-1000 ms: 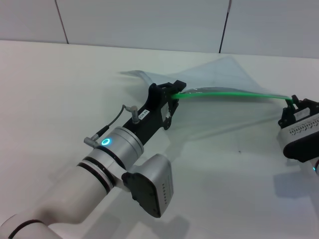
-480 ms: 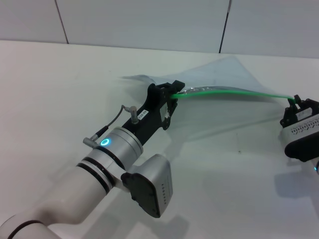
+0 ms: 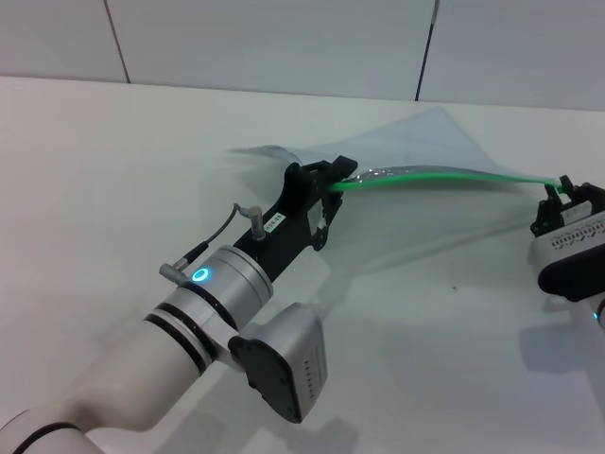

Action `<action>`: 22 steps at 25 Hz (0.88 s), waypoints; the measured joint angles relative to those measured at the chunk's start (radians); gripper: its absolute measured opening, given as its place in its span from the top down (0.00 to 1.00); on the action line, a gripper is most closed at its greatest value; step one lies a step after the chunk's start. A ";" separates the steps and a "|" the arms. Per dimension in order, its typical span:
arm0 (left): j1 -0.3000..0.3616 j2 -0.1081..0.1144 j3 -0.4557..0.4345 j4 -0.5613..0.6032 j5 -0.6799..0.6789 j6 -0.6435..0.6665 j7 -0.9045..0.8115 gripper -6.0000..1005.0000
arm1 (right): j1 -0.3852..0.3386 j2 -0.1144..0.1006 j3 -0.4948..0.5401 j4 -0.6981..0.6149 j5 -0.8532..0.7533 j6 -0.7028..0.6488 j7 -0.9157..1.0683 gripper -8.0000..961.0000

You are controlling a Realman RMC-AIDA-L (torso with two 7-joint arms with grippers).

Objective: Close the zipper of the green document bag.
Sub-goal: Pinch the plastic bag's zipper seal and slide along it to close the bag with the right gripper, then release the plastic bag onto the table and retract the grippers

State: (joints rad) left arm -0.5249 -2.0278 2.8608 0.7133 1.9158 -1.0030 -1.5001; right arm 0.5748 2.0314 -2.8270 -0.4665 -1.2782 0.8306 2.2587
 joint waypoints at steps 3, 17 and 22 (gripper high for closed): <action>0.001 0.000 0.000 0.000 0.012 -0.026 -0.033 0.92 | 0.003 0.001 0.000 0.000 0.000 0.001 -0.001 0.80; 0.003 -0.001 0.000 -0.013 0.071 -0.109 -0.142 0.68 | 0.000 0.004 -0.002 -0.017 0.021 0.054 -0.050 0.55; 0.004 -0.002 0.000 -0.014 0.071 -0.133 -0.160 0.49 | -0.002 0.004 0.000 -0.024 0.022 0.066 -0.051 0.30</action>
State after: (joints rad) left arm -0.5211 -2.0294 2.8608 0.6995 1.9865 -1.1360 -1.6599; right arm 0.5731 2.0356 -2.8273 -0.4905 -1.2562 0.8964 2.2082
